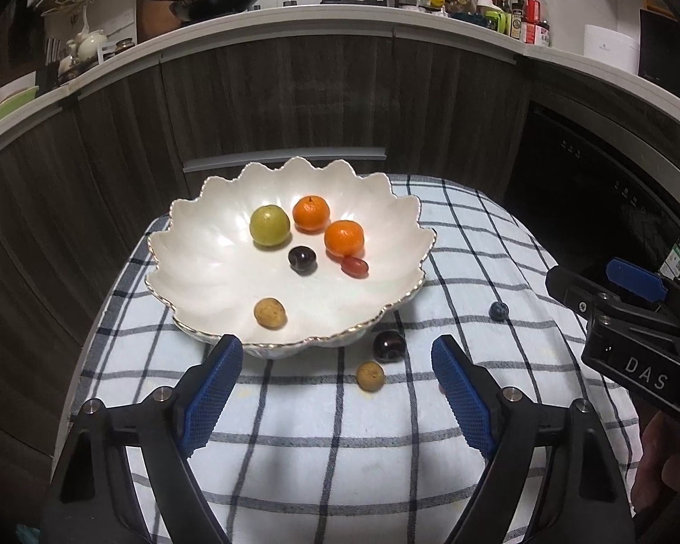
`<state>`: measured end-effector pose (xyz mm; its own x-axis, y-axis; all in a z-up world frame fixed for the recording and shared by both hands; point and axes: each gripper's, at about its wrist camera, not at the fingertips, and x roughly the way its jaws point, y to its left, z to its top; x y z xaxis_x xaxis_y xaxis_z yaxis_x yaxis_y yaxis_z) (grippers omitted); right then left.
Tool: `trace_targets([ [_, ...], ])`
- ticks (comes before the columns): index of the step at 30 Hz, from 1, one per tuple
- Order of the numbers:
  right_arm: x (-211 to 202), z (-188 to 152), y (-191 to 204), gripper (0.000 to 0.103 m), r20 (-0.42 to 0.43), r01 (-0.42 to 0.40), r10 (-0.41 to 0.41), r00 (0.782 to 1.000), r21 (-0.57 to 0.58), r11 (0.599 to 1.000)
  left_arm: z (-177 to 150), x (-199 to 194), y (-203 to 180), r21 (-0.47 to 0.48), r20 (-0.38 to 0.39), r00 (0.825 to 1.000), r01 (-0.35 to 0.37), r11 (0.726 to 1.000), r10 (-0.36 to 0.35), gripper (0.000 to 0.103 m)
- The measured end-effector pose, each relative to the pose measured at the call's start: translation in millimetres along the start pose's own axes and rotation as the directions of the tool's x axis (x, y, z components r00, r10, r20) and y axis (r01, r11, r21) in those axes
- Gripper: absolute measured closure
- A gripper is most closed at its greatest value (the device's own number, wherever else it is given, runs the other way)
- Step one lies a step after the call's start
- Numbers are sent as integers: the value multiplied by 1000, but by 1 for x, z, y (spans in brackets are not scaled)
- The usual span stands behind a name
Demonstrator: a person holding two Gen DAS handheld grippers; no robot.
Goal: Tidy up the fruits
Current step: 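Withdraw both open tools from the bowl toward the remaining fruits, then grasp the small tan fruit with the left tool while the right tool grasps the red grape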
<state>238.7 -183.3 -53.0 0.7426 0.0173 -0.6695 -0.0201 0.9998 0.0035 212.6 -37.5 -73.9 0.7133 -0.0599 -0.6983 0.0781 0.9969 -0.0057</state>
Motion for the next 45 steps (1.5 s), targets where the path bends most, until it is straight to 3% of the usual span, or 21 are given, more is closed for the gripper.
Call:
trace_targets([
  [24, 34, -21, -12, 26, -31, -29, 28, 999, -34, 999, -23, 47, -20, 37, -66, 998, 11, 999, -8, 40],
  [33, 42, -31, -1, 26, -43, -108, 105, 994, -67, 992, -30, 59, -24, 92, -75, 996, 50, 994, -43, 50],
  [45, 55, -44, 21, 26, -103, -197, 185, 977, -130, 972, -41, 65, -23, 199, -90, 993, 99, 975, -82, 55],
])
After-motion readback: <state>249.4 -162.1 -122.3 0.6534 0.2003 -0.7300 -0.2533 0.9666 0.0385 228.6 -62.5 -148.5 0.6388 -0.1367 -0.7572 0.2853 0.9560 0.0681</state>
